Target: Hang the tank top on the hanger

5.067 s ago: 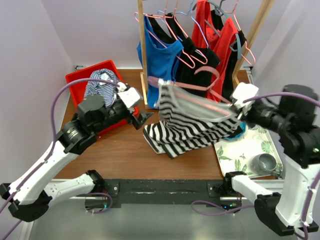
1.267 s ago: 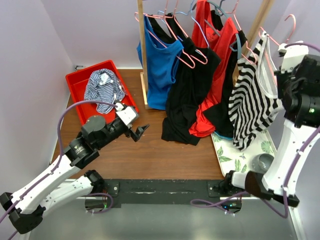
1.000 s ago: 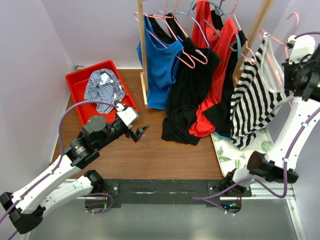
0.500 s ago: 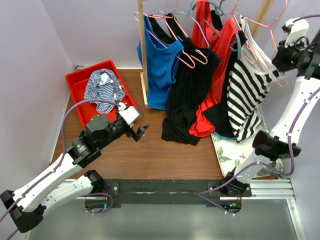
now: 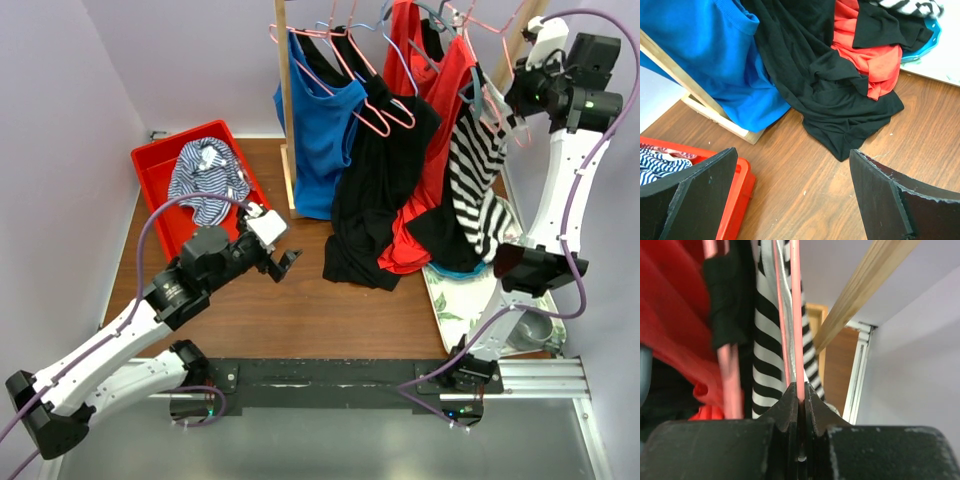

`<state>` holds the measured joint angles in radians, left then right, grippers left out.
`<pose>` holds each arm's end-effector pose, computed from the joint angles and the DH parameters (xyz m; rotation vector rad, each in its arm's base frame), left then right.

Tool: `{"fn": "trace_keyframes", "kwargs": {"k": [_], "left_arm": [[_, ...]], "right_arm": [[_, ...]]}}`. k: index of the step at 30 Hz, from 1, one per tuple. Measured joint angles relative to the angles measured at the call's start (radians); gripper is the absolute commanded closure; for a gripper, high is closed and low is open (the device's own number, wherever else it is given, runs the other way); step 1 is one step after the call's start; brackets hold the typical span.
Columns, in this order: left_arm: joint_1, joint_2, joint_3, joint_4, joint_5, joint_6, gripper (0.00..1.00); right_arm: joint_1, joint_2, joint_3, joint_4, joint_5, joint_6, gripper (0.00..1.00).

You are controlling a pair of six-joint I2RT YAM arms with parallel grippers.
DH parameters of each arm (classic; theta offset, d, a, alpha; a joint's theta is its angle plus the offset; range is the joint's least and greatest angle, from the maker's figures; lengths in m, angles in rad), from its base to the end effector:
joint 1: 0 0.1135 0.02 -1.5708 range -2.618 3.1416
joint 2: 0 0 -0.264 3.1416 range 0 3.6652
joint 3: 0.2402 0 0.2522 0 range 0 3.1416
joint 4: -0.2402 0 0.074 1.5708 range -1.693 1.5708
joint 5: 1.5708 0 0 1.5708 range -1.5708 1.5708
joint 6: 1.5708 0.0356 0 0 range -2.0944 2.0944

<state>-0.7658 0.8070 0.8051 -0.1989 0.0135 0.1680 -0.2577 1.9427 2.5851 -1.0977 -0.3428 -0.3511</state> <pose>0.1365 -0.1319 0.3418 0.8159 1.5966 -0.4429 0.3634 -0.0834 0.5070 -0.3070 1.9743 -0.0434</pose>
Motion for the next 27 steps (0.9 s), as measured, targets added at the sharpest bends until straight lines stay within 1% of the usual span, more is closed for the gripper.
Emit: {"fn": "trace_keyframes", "kwargs": {"k": [6,15,21,27], "left_arm": [[0.000,0.014,0.000,0.000,-0.004,0.000,0.00],[0.000,0.021,0.000,-0.001,-0.029,0.000,0.00],[0.000,0.022,0.000,-0.002,-0.035,0.000,0.00],[0.000,0.024,0.000,-0.004,-0.040,0.000,0.00]], "right_arm": [[0.014,0.014,0.020,0.079,0.057,0.049,1.00],[0.104,0.069,0.053,0.192,0.166,0.076,1.00],[0.126,0.120,0.054,0.226,0.245,0.082,1.00],[0.147,0.130,0.071,0.229,0.309,0.073,1.00]]}}
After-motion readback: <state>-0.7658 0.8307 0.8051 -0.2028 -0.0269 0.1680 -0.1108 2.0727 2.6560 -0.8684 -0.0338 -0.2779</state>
